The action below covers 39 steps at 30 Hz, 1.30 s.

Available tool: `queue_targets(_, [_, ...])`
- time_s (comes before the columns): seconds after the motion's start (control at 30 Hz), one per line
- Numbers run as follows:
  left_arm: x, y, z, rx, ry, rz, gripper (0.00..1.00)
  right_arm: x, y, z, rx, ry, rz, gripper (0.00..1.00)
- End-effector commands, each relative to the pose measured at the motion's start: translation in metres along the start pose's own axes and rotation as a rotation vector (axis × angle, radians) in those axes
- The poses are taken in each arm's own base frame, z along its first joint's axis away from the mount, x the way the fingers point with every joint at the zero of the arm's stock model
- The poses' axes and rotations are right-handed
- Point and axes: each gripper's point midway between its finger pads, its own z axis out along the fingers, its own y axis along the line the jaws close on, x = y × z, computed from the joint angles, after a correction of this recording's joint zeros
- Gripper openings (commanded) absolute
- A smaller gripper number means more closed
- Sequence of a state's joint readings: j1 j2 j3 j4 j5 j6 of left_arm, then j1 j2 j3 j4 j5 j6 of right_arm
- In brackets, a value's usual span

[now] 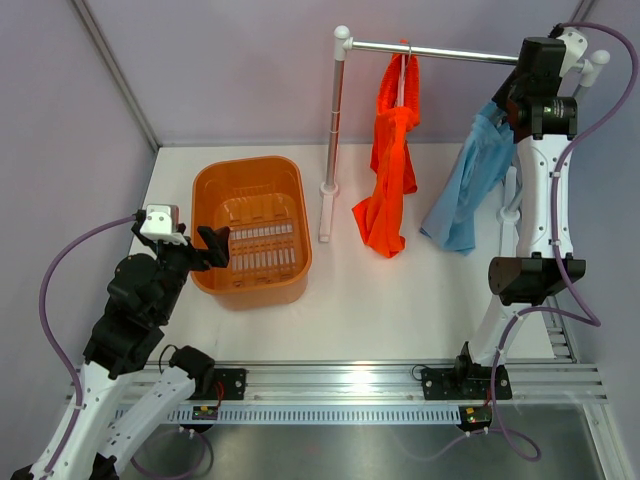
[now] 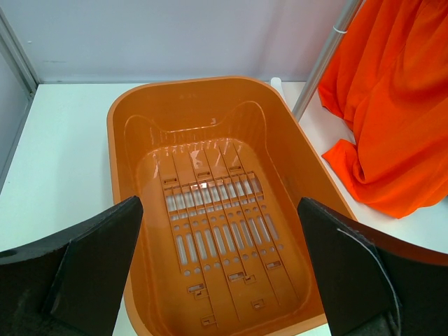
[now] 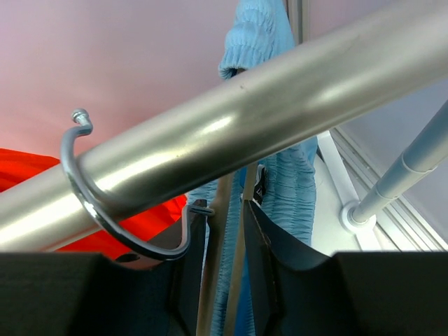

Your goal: Remove the shorts from the hanger

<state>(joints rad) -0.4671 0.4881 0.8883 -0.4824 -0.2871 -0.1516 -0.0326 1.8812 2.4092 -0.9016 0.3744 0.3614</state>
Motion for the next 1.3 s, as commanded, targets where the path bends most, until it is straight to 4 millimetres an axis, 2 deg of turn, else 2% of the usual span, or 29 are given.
queue_targets(0.0, [-0.017, -0.006, 0.001, 0.024, -0.057, -0.025, 0.99, -0.021, 0.007, -0.002, -0.01, -0.078, 0.001, 0.35])
queue_targets(0.33, [-0.017, -0.005, 0.001, 0.023, -0.058, -0.026, 0.99, -0.011, 0.016, 0.006, -0.025, -0.054, -0.016, 0.26])
queue_targets(0.5, [-0.018, -0.005, -0.001, 0.023, -0.061, -0.026, 0.99, -0.011, 0.016, 0.003, -0.02, -0.05, -0.029, 0.0])
queue_targets(0.67, [-0.018, -0.005, 0.0, 0.022, -0.063, -0.028, 0.99, -0.023, 0.018, -0.01, -0.049, -0.073, -0.031, 0.0])
queue_targets(0.7, [-0.018, -0.005, 0.0, 0.022, -0.063, -0.028, 0.99, -0.021, 0.03, -0.02, -0.082, -0.07, -0.042, 0.0])
queue_targets(0.83, [-0.018, -0.005, 0.0, 0.022, -0.062, -0.026, 0.99, -0.025, 0.037, -0.038, -0.15, -0.058, -0.046, 0.0])
queue_targets(0.97, [-0.018, -0.005, 0.0, 0.022, -0.063, -0.027, 0.99, -0.017, 0.047, -0.056, -0.234, -0.005, -0.053, 0.0])
queue_targets(1.1, [-0.017, -0.005, 0.0, 0.02, -0.059, -0.026, 0.99, -0.011, 0.045, -0.069, -0.258, 0.019, -0.061, 0.0])
queue_targets(1.27, [-0.018, -0.004, 0.0, 0.018, -0.062, -0.027, 0.99, -0.013, 0.045, -0.09, -0.3, 0.014, -0.066, 0.0])
